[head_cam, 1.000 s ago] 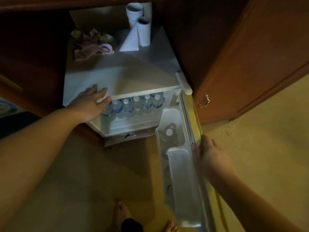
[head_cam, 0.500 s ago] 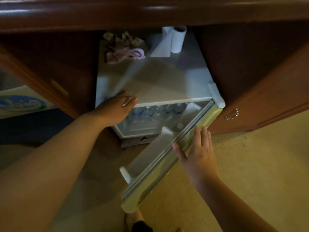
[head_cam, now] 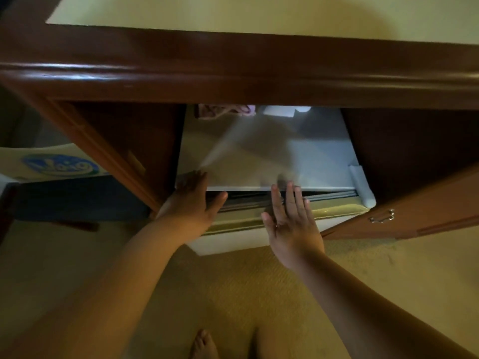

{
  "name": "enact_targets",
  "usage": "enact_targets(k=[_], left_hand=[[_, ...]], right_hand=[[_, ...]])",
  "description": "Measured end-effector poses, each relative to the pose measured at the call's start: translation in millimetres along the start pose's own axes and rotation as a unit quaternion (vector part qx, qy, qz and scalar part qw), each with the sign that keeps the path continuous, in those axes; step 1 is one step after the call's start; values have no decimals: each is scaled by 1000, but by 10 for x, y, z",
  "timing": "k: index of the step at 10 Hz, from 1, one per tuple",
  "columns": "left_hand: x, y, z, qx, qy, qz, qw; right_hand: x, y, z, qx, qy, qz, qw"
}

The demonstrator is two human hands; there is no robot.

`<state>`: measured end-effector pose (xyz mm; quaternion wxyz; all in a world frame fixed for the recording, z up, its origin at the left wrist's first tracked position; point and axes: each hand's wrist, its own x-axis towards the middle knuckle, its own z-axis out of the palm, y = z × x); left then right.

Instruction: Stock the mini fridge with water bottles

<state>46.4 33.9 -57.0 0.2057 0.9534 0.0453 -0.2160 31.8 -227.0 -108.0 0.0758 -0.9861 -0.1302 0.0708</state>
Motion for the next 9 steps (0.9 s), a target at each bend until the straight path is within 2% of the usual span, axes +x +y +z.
enact_targets(k=[2,3,6,8,9], left_hand=[[-16,24,106,28,63,-3,998],[-10,-13,139,38,50,-1,998],[-13,130,414,125,95,6,988],[39,137,498,142,75,-33,986],[-27,179,410,125,48,-29,991]], right_hand=[[293,36,19,-2,-5,-4,1000],[310,52,53,-4,0,-10,1000],[330,56,86,10,-4,0,1000],[373,19,-7,32,-37,10,999],[301,144,-160,19,-47,-23,998]])
